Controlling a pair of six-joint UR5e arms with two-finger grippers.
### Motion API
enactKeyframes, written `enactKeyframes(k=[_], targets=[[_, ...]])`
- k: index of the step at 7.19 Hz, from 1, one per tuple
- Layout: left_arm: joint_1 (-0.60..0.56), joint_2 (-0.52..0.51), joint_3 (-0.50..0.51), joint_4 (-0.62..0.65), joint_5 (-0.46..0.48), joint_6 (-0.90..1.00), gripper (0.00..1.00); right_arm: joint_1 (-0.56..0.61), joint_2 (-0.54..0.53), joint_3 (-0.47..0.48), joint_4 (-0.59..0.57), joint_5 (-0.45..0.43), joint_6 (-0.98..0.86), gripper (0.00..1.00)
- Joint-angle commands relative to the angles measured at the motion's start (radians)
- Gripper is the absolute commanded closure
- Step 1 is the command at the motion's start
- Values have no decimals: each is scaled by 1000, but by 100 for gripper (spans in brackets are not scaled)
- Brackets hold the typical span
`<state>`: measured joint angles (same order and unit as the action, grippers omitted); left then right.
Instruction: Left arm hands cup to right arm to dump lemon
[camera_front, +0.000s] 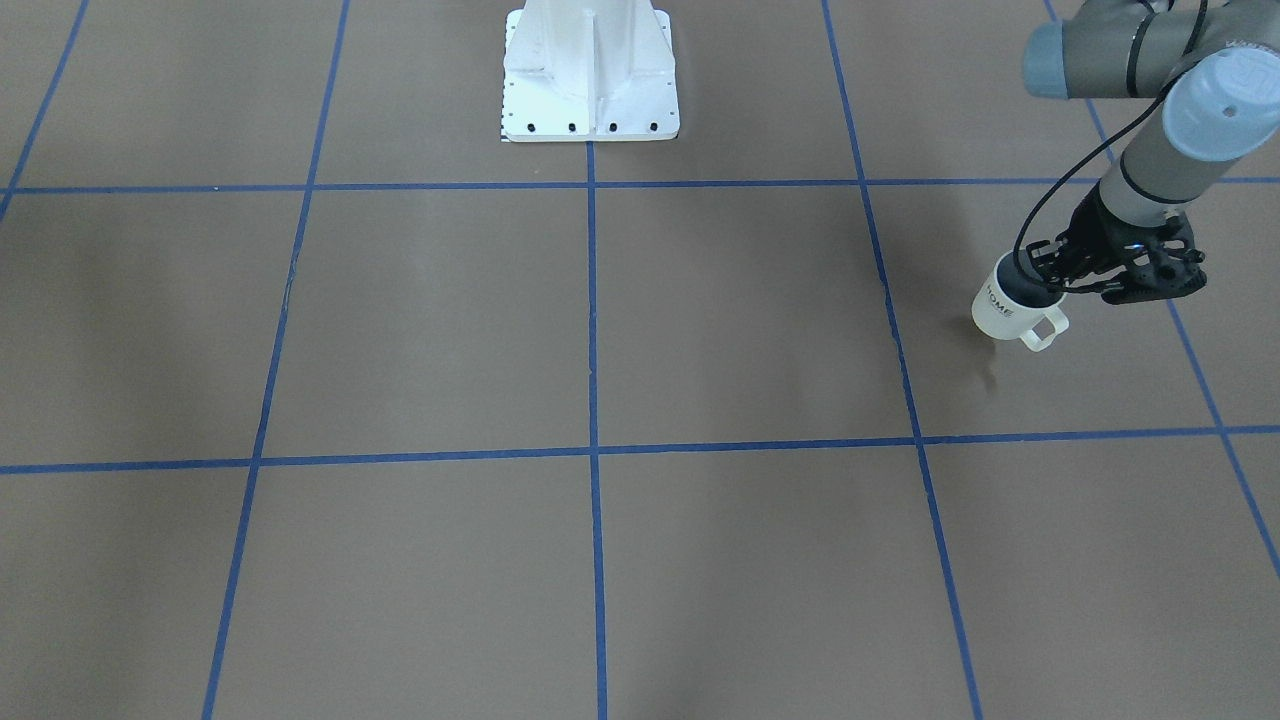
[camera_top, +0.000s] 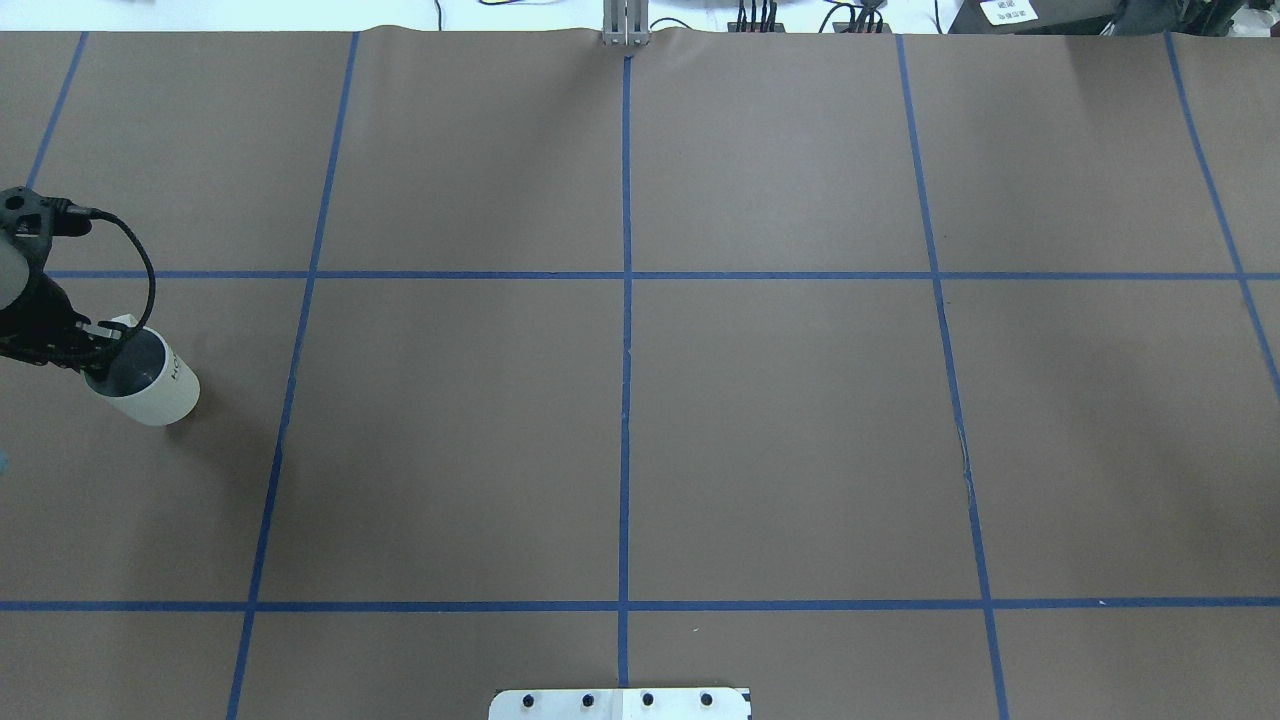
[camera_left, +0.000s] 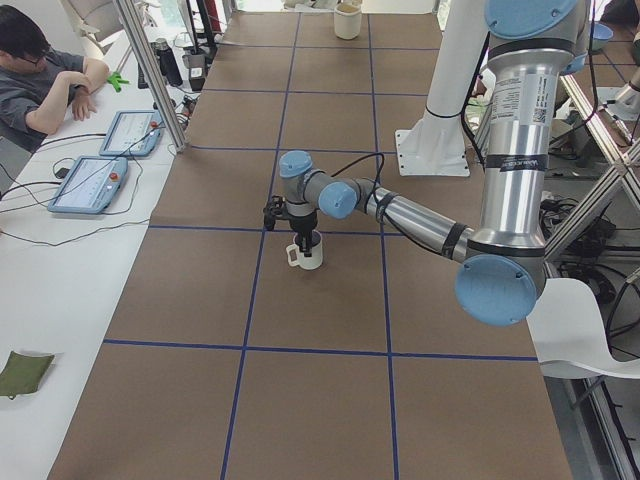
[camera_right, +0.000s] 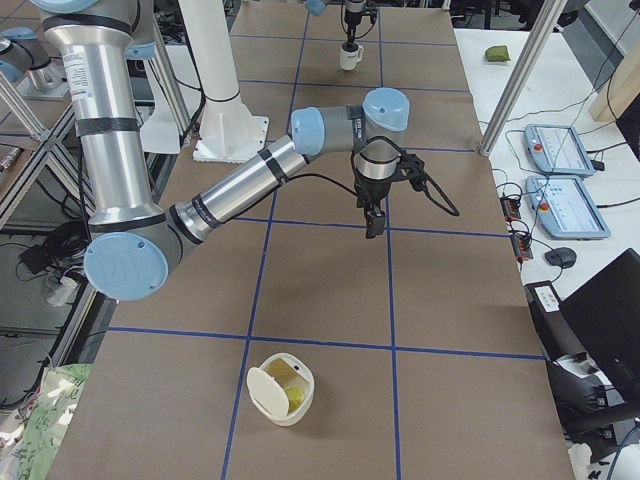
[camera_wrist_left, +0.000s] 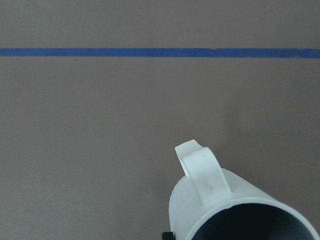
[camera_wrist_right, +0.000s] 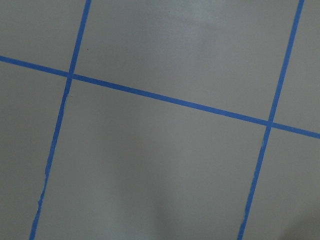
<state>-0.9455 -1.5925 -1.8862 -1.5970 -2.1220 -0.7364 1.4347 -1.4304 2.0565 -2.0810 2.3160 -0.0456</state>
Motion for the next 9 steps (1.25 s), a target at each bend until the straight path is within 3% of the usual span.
enactKeyframes(k=[1,2,4,5,9], targets=[[5,32,13,-14,1,9,60,1,-4,7,1,5,0,0],[4,46,15,-53,7,62,1,1,-5,14,1,8,0,0],[-21,106,4,-124,4,362,0,4,-19,8,1,13,-5,0],[-97,99,-2,-124,2,418,0,6,-37,4,1,10,-8,0],[-220,83,-131,-126,-3,416,0,30,-45,-5,-1,17,-5,0]])
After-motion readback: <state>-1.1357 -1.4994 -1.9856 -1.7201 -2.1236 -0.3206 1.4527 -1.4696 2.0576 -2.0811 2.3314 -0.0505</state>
